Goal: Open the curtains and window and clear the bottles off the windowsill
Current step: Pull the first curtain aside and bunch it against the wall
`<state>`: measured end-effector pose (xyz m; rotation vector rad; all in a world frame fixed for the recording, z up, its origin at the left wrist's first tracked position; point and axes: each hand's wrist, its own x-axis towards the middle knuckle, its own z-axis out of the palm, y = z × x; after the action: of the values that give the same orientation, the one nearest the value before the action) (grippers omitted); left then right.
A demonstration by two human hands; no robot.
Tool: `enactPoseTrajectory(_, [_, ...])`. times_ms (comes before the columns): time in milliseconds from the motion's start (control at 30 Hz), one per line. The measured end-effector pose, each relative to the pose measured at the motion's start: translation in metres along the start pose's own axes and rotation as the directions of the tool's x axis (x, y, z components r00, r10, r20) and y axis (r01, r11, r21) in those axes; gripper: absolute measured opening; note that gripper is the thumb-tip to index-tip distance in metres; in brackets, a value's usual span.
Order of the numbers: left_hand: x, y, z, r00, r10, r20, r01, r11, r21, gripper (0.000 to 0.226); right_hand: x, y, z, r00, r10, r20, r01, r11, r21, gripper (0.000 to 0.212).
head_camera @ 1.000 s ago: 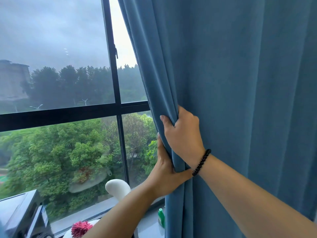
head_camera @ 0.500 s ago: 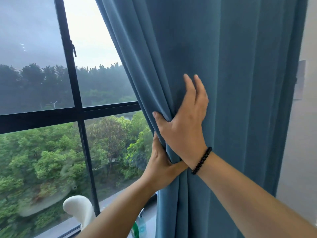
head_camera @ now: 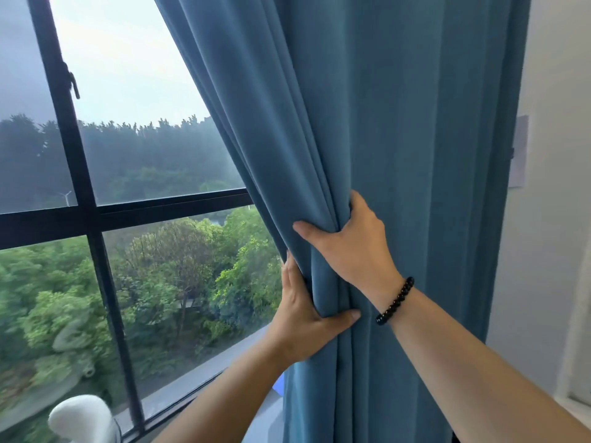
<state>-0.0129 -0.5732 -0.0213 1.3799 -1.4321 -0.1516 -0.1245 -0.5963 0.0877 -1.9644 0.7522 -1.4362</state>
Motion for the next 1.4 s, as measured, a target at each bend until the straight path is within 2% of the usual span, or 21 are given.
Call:
enactPoseTrajectory(33, [0.004,0.001,0.005,1.0,0.013,0.008,-0.013,1.0,0.012,0.111,0.003,0.005,0.0,1.0,-0.028,-0.005,0.027,0.999,-0.025,0.036])
enactPoseTrajectory(67, [0.008,0.002,0.012,1.0,0.022,0.018,-0.023,0.999,0.024,0.11,0.007,0.011,-0.002,0.998,-0.053,-0.016,0.052,0.998,-0.036,0.025])
enactPoseTrajectory(100, [0.012,0.003,0.018,0.999,0.023,0.027,-0.024,1.0,0.02,0.11,0.01,0.016,-0.003,0.997,-0.07,-0.03,0.069,0.997,-0.04,0.023])
enactPoseTrajectory(200, [0.022,0.005,0.034,0.999,0.027,0.031,-0.026,0.999,-0.031,0.106,0.021,0.028,-0.01,0.994,-0.091,-0.061,0.088,0.995,-0.042,0.024])
enactPoseTrajectory(400, [0.045,0.003,0.069,0.998,0.048,-0.042,-0.048,0.999,-0.009,0.1,0.044,0.051,-0.028,0.993,-0.104,-0.063,0.101,0.993,-0.053,0.02])
enactPoseTrajectory(600, [0.065,0.002,0.092,0.994,0.074,-0.078,-0.075,0.997,-0.012,0.108,0.066,0.067,-0.04,0.99,-0.108,-0.086,0.104,0.993,-0.057,0.019])
enactPoseTrajectory(700, [0.075,-0.007,0.1,0.995,0.086,-0.051,-0.09,0.992,-0.084,0.112,0.081,0.076,-0.045,0.987,-0.114,-0.117,0.106,0.992,-0.071,0.016])
enactPoseTrajectory(800, [0.09,-0.025,0.1,0.998,0.017,-0.061,-0.03,0.976,-0.216,0.123,0.099,0.086,-0.051,0.984,-0.091,-0.154,0.077,0.993,-0.092,0.016])
enactPoseTrajectory(933, [0.13,-0.046,0.097,0.985,-0.111,-0.129,0.083,0.976,-0.202,0.138,0.122,0.097,-0.05,0.982,-0.063,-0.177,0.046,0.994,-0.101,0.019])
enactPoseTrajectory(1000, [0.151,-0.052,0.097,0.99,-0.1,-0.097,0.072,0.964,-0.257,0.142,0.132,0.102,-0.048,0.977,-0.067,-0.201,0.048,0.994,-0.1,0.016])
enactPoseTrajectory(1067, [0.172,-0.055,0.1,0.996,-0.059,-0.064,0.037,0.954,-0.298,0.134,0.146,0.107,-0.048,0.973,-0.064,-0.222,0.041,0.993,-0.106,0.013])
enactPoseTrajectory(1167, [0.2,-0.064,0.107,0.999,-0.051,-0.007,0.046,0.94,-0.339,0.101,0.169,0.115,-0.051,0.969,-0.04,-0.242,0.012,0.993,-0.117,0.012])
enactPoseTrajectory(1300, [0.234,-0.078,0.126,0.997,-0.055,0.058,0.073,0.919,-0.388,0.083,0.195,0.138,-0.054,0.945,-0.04,-0.324,0.003,0.994,-0.114,0.019])
enactPoseTrajectory(1333, [0.242,-0.081,0.134,0.997,-0.049,0.061,0.069,0.918,-0.391,0.078,0.2,0.146,-0.055,0.924,-0.083,-0.374,0.014,0.983,-0.183,0.023])
enactPoseTrajectory(1367, [0.248,-0.082,0.14,0.998,-0.037,0.055,0.055,0.919,-0.39,0.074,0.204,0.153,-0.056,0.891,-0.126,-0.436,0.001,0.961,-0.277,0.037])
enactPoseTrajectory(1400, [0.253,-0.083,0.145,0.999,-0.023,0.049,0.04,0.923,-0.382,0.072,0.208,0.16,-0.058,0.852,-0.157,-0.499,-0.041,0.931,-0.363,0.061])
